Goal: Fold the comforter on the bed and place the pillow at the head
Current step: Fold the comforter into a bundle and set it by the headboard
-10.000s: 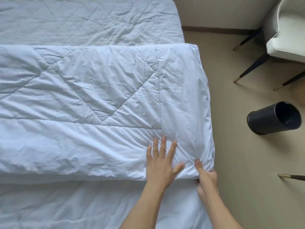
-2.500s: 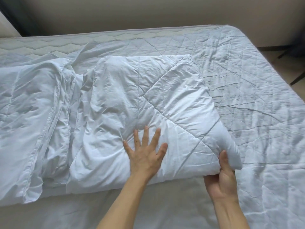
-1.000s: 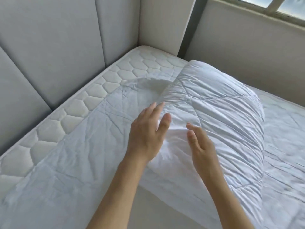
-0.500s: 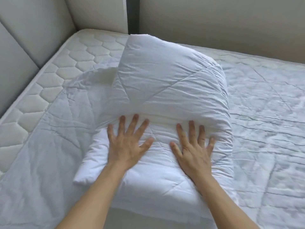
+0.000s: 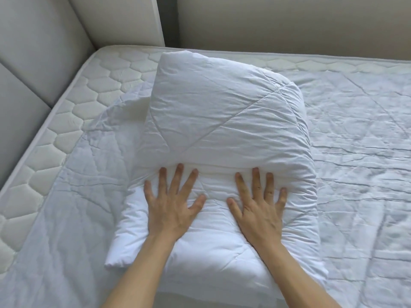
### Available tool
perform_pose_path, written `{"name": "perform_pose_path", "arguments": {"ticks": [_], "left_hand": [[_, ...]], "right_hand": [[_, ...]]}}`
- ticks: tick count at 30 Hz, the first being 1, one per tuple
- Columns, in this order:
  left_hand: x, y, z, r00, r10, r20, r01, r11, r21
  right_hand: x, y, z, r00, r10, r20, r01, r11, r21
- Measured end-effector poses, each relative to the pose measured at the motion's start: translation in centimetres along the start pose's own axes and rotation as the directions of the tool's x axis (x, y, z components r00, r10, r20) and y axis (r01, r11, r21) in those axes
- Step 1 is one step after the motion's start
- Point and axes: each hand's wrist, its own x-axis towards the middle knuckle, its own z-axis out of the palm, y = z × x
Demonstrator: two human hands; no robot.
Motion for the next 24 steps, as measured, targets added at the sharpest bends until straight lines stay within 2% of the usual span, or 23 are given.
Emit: {"name": "perform_pose_path", "arguments": {"ticks": [4,7,10,13,16,18,21,24], "left_hand": [[0.1,0.2,-2.3,0.999,-0.004,0.046,0.004,1.0,-0.01],[0.7,0.7,-5.0,0.999,0.04,-0.032,-0.043,0.994,-0.099],[5.8,2.3,-8.4,0.984,0.125,-0.13,-0.141,0.981,-0.13],[13.6,3.9,-10.8,0.974,0.185,-0.128,-0.192,0.98,-0.043],[19.8,3.7,-10.6,0.988,0.146,-0.059,-0.144,0.989,0.027],[22.5,2.8,-9.5,0.996,0.091,-0.008,-0.09,0.996,0.009],[24.4,1.0,-6.2,0.998,-0.003,0.061,0.006,0.999,-0.051],[24.8,-0.2,-2.5,0.996,-0.038,0.08,0.044,0.997,-0.068]], "right_hand": [[-0.1,0.1,-2.2,0.999,-0.013,0.04,0.012,1.0,0.025],[0.2,0.3,-5.4,0.999,-0.046,-0.002,0.046,0.99,0.133],[5.5,0.7,-9.2,0.995,-0.032,-0.093,0.055,0.967,0.248],[12.6,1.5,-11.5,0.999,0.013,-0.046,-0.002,0.975,0.224],[18.0,2.0,-11.4,1.0,0.013,-0.009,-0.011,0.984,0.18],[20.4,1.9,-10.8,1.0,-0.008,0.002,0.007,0.985,0.173],[22.5,1.1,-8.5,0.999,-0.025,0.036,0.021,0.993,0.114],[23.4,0.0,-4.8,1.0,-0.022,0.005,0.022,0.999,0.025]]}}
